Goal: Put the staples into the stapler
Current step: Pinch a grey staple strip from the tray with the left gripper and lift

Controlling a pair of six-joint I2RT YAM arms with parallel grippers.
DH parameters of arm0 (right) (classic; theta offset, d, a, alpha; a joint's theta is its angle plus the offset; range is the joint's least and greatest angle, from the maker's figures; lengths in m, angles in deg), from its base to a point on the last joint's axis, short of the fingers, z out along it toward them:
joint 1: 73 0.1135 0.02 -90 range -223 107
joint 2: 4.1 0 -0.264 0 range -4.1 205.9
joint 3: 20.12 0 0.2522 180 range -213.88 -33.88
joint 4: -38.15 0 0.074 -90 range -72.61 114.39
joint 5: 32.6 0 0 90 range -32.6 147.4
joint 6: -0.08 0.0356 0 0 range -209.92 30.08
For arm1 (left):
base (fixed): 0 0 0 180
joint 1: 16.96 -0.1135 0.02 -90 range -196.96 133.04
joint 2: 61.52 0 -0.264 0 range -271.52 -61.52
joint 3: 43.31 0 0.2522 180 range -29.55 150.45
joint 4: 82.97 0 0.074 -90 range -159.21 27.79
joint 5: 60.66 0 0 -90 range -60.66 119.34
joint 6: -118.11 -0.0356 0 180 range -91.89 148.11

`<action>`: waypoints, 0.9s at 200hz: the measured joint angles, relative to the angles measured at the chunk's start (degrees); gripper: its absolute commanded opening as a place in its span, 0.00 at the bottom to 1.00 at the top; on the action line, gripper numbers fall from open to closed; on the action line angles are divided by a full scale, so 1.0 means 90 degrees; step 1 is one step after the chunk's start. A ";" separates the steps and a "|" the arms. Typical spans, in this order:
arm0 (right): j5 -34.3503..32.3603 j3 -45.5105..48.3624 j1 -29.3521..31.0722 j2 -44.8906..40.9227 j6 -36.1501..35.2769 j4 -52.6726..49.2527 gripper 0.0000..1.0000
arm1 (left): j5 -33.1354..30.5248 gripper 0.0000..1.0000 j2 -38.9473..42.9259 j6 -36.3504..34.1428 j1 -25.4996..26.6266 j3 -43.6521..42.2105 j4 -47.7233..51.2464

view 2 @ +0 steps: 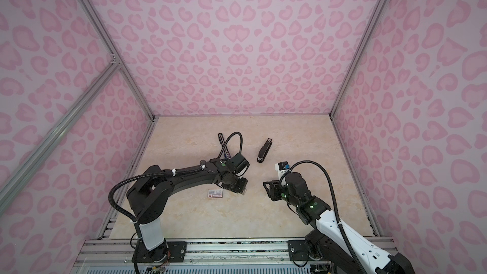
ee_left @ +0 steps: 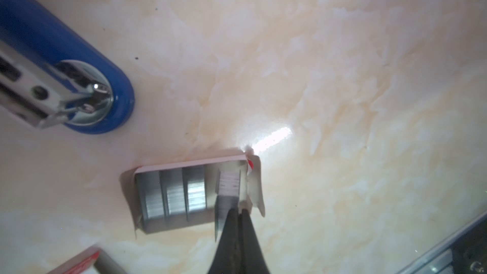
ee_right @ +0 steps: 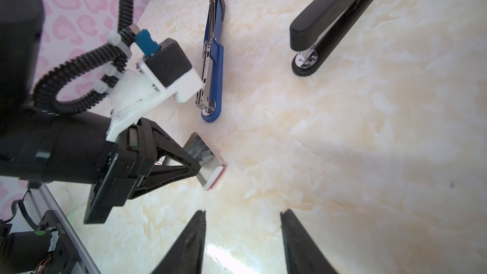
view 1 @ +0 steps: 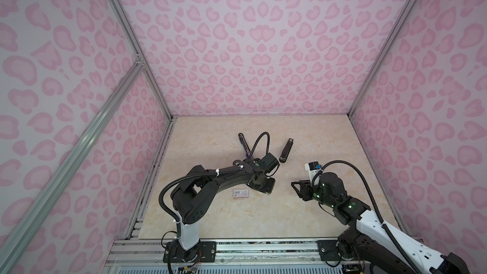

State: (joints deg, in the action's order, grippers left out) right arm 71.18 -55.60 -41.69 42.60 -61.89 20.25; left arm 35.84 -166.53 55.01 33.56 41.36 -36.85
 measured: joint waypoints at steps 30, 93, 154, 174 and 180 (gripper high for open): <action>0.0061 -0.0192 -0.0119 0.0112 -0.0002 0.0010 0.49 | 0.0117 0.03 0.0420 -0.0027 -0.0053 -0.0090 0.0034; 0.0393 -0.0639 -0.0364 0.0617 0.0172 0.0294 0.49 | 0.0622 0.03 0.1501 -0.0068 -0.0517 -0.0306 -0.0192; 0.0789 -0.0687 -0.0369 0.0911 0.0476 0.0673 0.48 | 0.1673 0.03 0.2079 0.0270 -0.1035 -0.0792 -0.0937; 0.0935 -0.0818 -0.0398 0.0952 0.0554 0.0702 0.48 | 0.2280 0.03 0.2215 0.0651 -0.1258 -0.1086 -0.1581; 0.0974 -0.0848 -0.0410 0.0954 0.0605 0.0712 0.48 | 0.2453 0.03 0.2246 0.0763 -0.1311 -0.1161 -0.1775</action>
State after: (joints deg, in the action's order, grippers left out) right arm 79.94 -63.23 -45.38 51.19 -56.45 26.65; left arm 57.92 -146.31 61.87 21.76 30.91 -52.82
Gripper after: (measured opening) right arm 0.482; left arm 0.053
